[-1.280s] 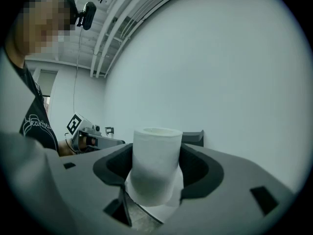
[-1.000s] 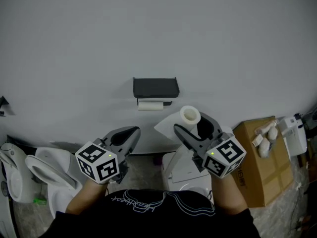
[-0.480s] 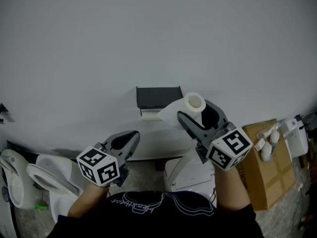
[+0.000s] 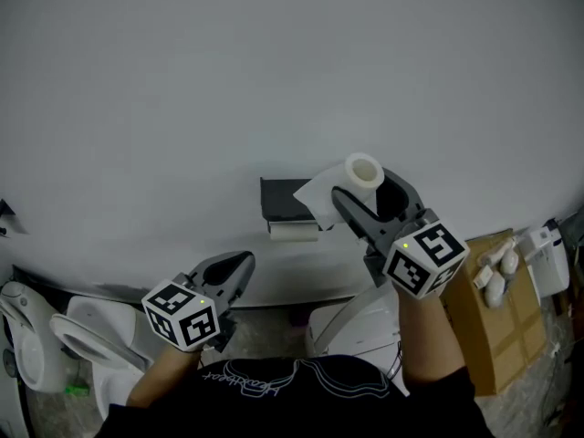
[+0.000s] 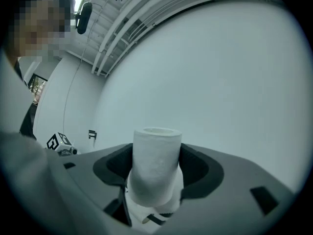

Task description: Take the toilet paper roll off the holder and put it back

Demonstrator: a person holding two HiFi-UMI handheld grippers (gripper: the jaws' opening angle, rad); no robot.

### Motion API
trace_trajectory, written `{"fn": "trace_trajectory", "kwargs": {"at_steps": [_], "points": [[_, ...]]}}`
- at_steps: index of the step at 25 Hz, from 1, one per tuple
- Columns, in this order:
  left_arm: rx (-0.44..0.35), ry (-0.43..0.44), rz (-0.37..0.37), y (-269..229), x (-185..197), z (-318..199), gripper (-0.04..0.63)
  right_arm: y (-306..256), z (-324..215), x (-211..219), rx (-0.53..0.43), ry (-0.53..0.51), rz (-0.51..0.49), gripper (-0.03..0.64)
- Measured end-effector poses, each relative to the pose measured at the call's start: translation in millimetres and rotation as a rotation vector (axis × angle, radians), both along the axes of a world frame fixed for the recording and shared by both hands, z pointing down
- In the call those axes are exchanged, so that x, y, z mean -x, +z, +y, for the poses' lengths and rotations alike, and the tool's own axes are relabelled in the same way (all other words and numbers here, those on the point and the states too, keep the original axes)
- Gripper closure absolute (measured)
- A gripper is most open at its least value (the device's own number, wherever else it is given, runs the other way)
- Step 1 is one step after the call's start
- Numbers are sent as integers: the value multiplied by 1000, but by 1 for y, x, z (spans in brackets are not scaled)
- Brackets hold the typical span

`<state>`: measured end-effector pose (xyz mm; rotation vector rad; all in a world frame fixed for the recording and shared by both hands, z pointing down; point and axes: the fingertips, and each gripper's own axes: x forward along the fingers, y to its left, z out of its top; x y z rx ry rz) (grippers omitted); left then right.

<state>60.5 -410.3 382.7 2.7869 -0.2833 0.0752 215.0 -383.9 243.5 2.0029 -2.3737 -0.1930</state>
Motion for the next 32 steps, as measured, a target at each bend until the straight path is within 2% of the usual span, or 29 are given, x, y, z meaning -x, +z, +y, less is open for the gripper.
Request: {"fn": "trace_trajectory", "kwargs": {"at_steps": [13, 27, 29, 32], "points": [[36, -26, -14, 17, 11, -27, 591, 40, -57, -12, 96, 14, -23, 322], [55, -42, -7, 20, 14, -38, 591, 52, -68, -14, 119, 28, -29, 319], [57, -41, -10, 22, 14, -38, 591, 54, -69, -15, 117, 34, -54, 301], [59, -41, -12, 23, 14, -37, 591, 53, -68, -16, 99, 40, -75, 219]]}}
